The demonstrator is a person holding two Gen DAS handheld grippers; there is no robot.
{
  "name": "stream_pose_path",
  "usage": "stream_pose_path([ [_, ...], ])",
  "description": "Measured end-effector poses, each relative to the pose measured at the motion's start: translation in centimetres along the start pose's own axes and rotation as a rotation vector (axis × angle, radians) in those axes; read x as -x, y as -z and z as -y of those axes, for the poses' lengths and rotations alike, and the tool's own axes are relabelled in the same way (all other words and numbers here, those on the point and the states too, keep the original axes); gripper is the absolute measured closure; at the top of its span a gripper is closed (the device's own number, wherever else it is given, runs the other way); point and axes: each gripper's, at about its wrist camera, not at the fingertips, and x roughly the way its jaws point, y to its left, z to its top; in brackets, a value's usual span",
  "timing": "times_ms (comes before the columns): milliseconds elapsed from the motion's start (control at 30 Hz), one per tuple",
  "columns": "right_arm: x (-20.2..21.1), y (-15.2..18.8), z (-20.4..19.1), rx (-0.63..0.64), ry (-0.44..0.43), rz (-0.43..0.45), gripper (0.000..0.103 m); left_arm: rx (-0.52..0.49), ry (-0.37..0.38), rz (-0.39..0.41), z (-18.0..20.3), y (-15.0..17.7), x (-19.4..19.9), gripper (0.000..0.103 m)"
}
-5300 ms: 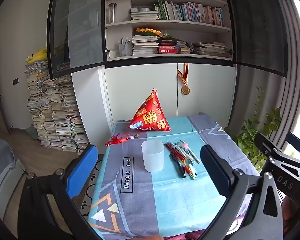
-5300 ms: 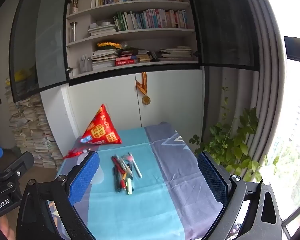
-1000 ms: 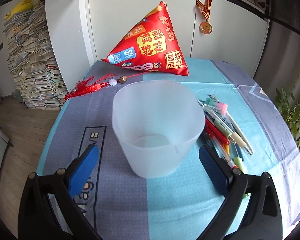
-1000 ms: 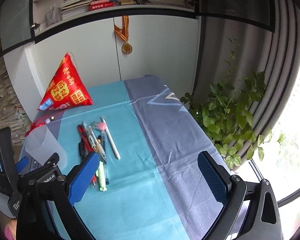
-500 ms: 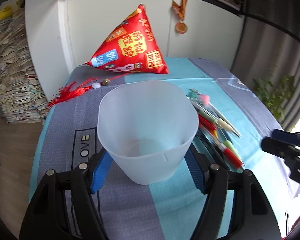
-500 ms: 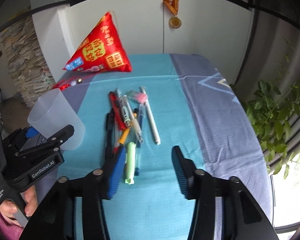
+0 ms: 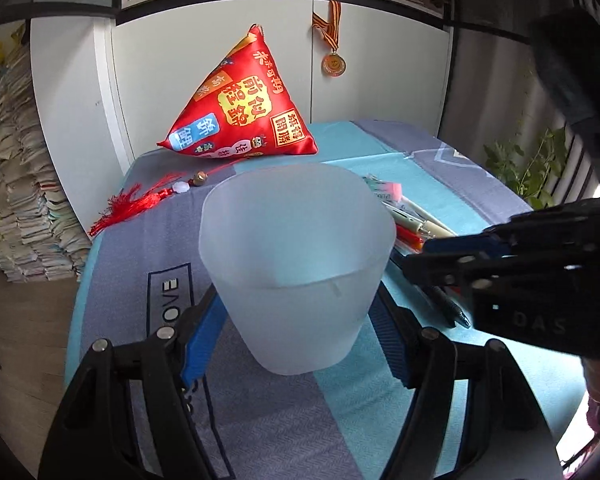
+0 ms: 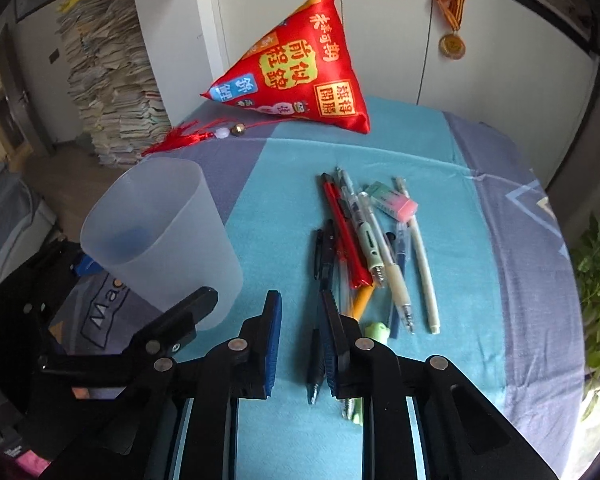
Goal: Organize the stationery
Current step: 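Close the right gripper on the black pen in the pile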
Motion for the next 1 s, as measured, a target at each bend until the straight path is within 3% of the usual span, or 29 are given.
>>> stream_pose_path([
  [100,-1.5,-0.5,0.6,-0.04,-0.068,-0.046,0.084,0.004,-0.009,0.004,0.0,0.1,0.1,0.033],
  [367,-2.6,-0.6,1.2,-0.049,0.019,-0.055,0.084,0.025,-0.048,0.034,-0.9,0.2,0.8,0.034],
  [633,-3.6,-0.5,1.3,-0.036,-0.033,-0.079,0.084,0.031,-0.045,0.007,-1.1,0.2,0.4,0.033],
  [667,-3.7,-0.5,1.2,-0.023,-0.027,-0.081,0.09,0.031,-0.044,0.007,-1.1,0.2,0.4,0.033],
  [733,-3.7,-0.4,1.1,-0.025,-0.022,-0.095,0.092,0.032,-0.043,0.007,-1.2,0.2,0.4,0.033],
  [1000,-0.7,4.0,1.7,-0.113,-0.097,-0.199,0.092,0.033,-0.034,-0.008,-1.1,0.3,0.1,0.032],
])
